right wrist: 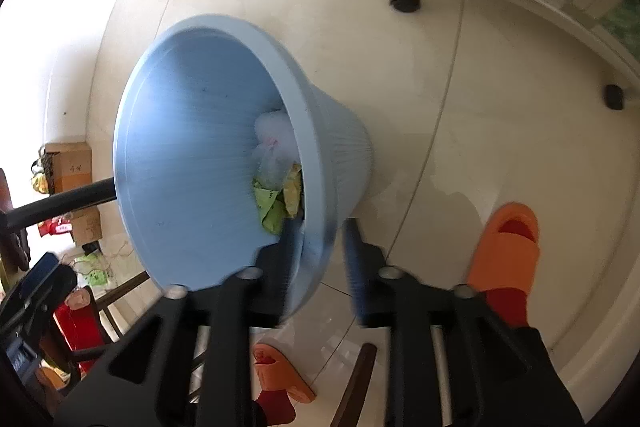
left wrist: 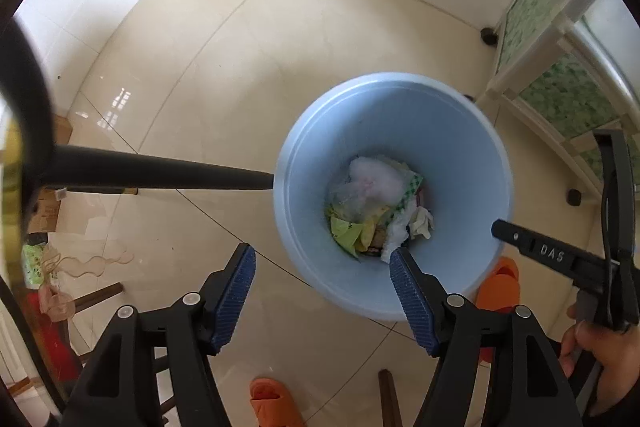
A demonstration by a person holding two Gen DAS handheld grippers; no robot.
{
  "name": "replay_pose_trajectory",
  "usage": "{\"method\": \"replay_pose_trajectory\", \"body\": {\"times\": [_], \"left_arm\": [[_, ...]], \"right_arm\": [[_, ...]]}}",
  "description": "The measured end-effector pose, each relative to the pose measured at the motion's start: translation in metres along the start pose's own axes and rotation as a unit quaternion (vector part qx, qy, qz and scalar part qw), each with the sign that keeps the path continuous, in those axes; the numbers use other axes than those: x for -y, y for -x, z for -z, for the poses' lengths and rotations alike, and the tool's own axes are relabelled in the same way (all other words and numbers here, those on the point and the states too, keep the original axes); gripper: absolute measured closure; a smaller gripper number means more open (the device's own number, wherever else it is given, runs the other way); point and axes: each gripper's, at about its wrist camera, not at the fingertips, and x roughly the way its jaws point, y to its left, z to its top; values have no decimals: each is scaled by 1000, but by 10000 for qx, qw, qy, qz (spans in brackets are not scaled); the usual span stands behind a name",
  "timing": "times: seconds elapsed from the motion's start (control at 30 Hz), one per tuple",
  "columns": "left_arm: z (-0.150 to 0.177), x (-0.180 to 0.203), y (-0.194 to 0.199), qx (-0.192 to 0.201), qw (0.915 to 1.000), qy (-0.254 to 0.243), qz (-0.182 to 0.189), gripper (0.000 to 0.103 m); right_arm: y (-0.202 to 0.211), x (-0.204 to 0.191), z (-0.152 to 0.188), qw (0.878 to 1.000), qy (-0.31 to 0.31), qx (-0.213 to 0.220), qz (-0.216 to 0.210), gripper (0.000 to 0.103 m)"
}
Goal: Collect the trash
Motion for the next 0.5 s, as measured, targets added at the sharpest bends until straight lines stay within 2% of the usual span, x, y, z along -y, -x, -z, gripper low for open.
{"method": "replay_pose_trajectory", "body": {"times": [0.03,0.13,0.2,0.3,0.4,0.43,0.5], "left_arm": [[4,2,8,75,10000,21,31,37],[21,9,50,420,9988,29,250,37],[31,19,81,741,9961,-12,474,37],[57,31,143,1352,9879,-247,720,34],[99,38,211,2027,9731,-476,990,28],[111,39,227,2201,9686,-501,1042,27],[146,35,274,2708,9539,-492,1195,22]], "right_arm": [[9,0,1,9999,4,89,72,55],[44,-2,4,9992,-67,364,118,53],[79,-6,6,9976,-78,682,-38,50],[148,-19,20,9902,114,1378,-202,38],[221,-34,46,9794,432,1923,-437,34],[245,-40,58,9748,550,2110,-468,28],[291,-55,83,9634,827,2484,-583,24]]}}
